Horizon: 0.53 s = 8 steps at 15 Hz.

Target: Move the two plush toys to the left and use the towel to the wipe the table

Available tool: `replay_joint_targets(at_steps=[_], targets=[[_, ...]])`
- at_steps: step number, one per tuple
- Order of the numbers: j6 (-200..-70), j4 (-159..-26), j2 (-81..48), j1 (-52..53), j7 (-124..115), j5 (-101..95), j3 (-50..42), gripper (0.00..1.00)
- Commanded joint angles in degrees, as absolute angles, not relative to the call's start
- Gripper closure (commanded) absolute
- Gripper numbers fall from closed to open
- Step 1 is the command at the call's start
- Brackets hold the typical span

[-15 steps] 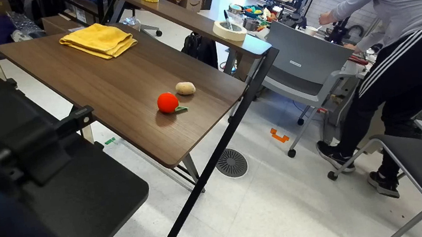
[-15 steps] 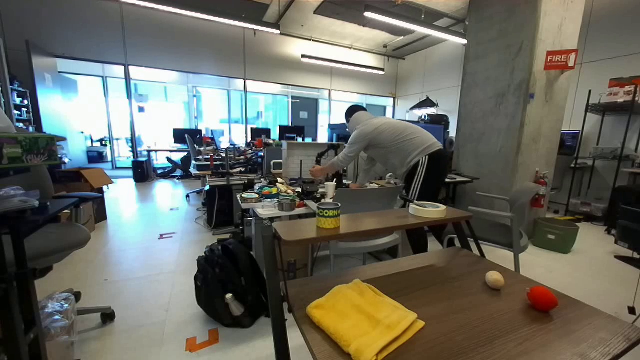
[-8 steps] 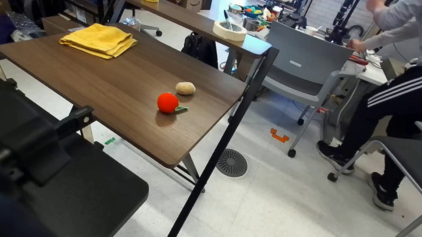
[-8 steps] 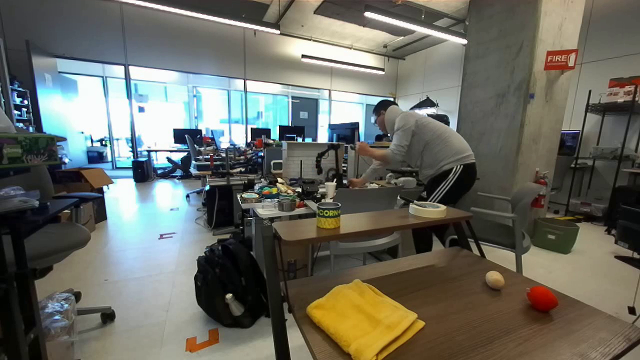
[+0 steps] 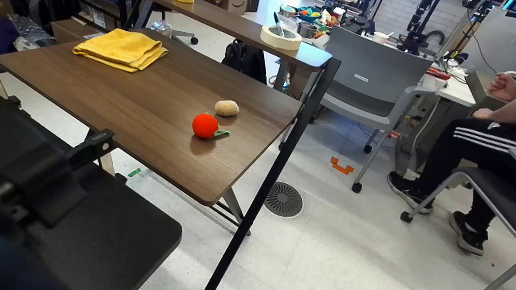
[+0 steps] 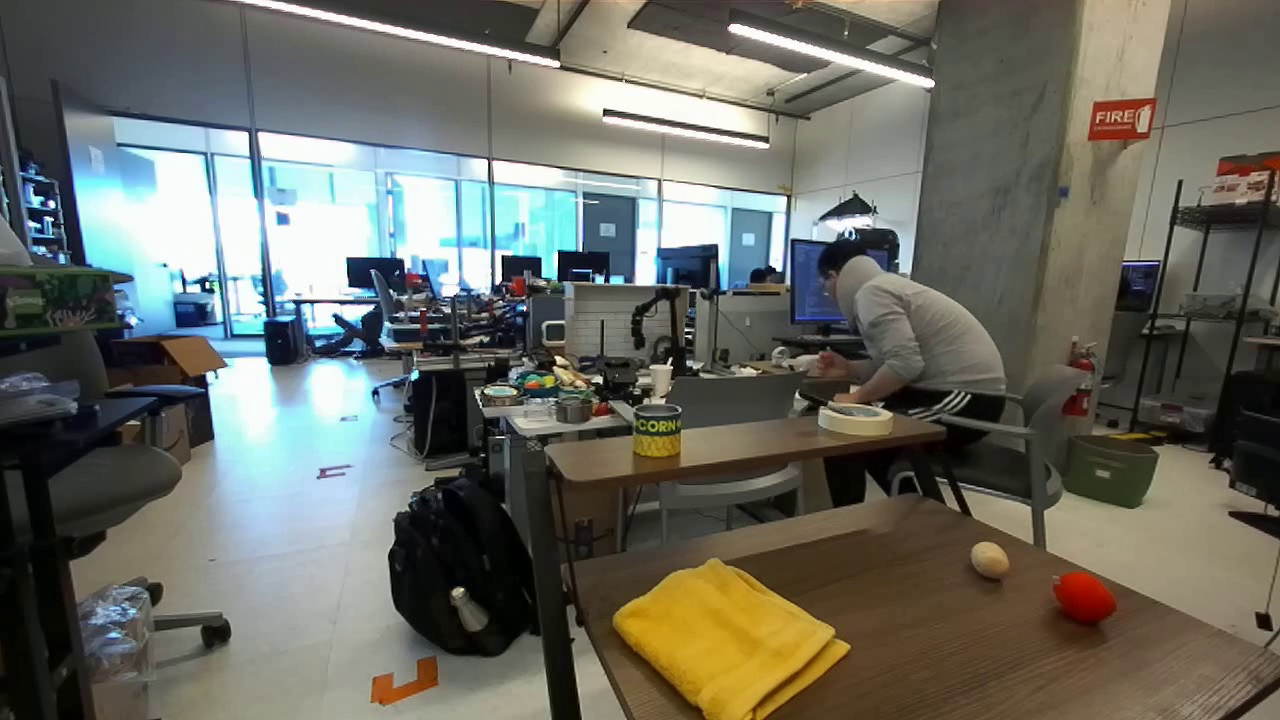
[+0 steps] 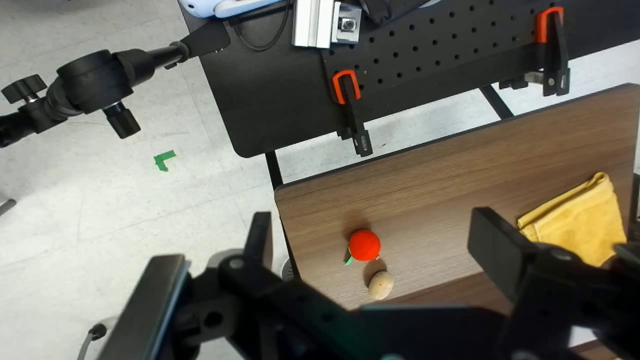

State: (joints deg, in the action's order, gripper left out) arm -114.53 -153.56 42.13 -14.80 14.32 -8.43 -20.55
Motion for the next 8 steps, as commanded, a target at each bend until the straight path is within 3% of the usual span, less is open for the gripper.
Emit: replay_joint_targets(at_steps=[1, 8], targets=[[-115.2, -153.0, 40.8, -14.3, 14.0, -6.8, -19.6, 0.0], [-126.3, -146.3, 23.4, -5.0, 6.1, -3.0, -12.5, 0.0]])
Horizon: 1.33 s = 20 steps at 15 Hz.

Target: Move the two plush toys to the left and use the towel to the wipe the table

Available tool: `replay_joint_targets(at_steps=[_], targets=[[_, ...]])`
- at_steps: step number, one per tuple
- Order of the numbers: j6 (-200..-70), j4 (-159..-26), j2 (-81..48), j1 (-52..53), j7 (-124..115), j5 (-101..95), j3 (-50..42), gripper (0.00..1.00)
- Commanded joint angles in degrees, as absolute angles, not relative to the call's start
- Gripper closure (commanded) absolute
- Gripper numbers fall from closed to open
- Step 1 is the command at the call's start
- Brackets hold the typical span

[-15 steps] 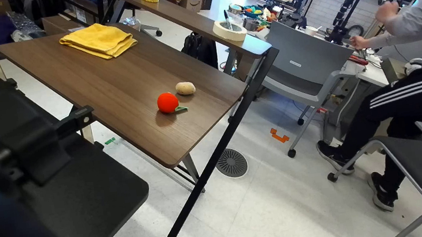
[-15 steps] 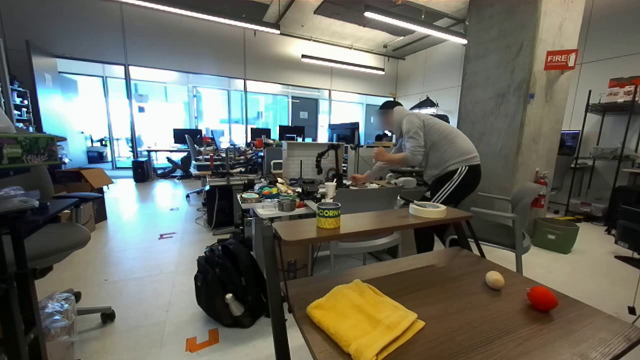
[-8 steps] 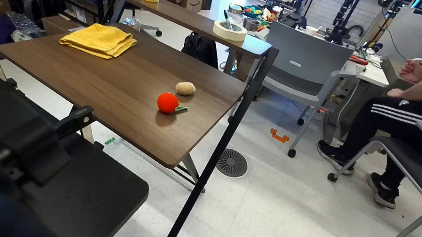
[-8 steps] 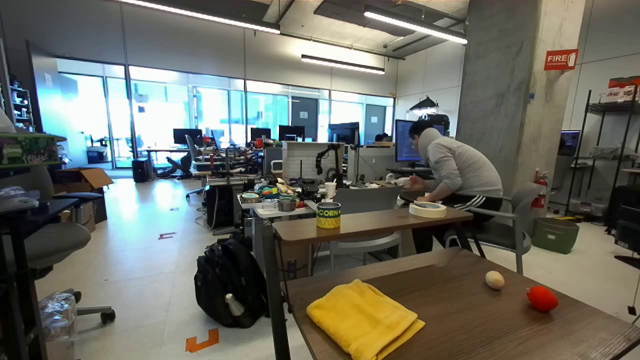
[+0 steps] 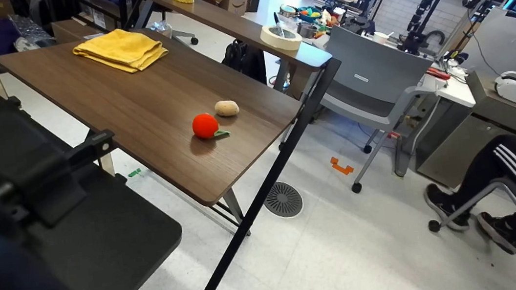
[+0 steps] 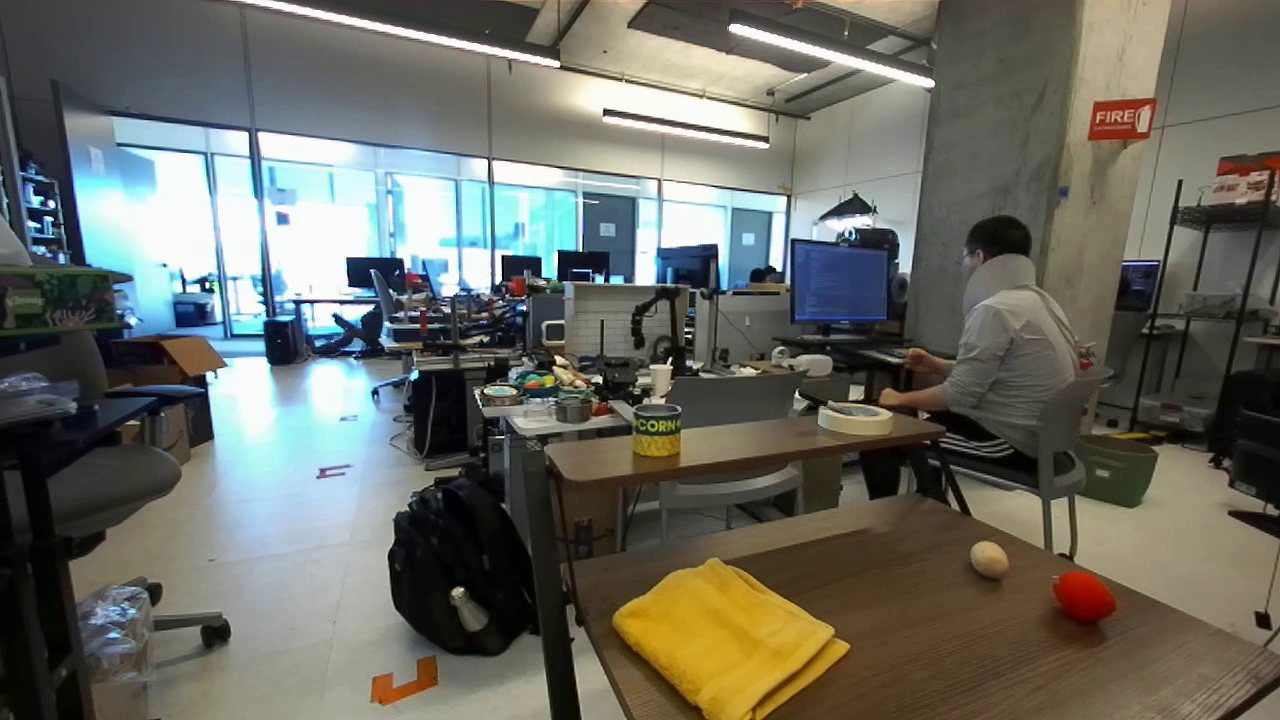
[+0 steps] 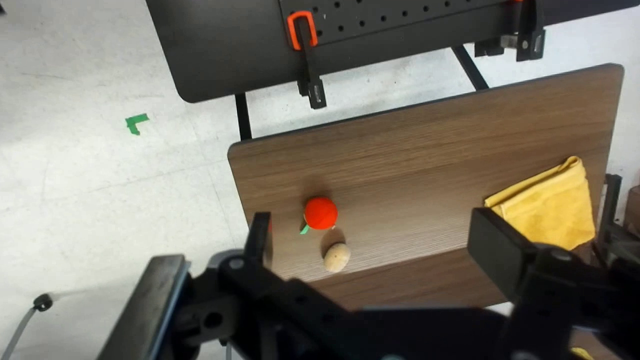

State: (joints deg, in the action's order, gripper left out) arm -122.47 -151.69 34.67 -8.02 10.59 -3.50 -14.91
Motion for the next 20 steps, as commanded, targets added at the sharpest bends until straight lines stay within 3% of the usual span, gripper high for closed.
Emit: replay_joint_targets(at_steps=[1, 5, 6, 13, 20], targets=[[-128.2, -145.4, 20.2, -4.9, 3.6, -4.6, -11.7, 0.0], [-130.4, -139.1, 5.3, -7.1, -2.6, -5.9, -9.8, 0.0], [-130.4, -144.1, 12.9, -6.7, -0.7, -5.5, -9.5, 0.0], [-132.4, -143.3, 10.2, -6.6, -1.9, -3.8, -9.2, 0.0], [-135.6, -127.7, -13.7, -4.8, -25.4, -7.2, -6.1, 0.0]])
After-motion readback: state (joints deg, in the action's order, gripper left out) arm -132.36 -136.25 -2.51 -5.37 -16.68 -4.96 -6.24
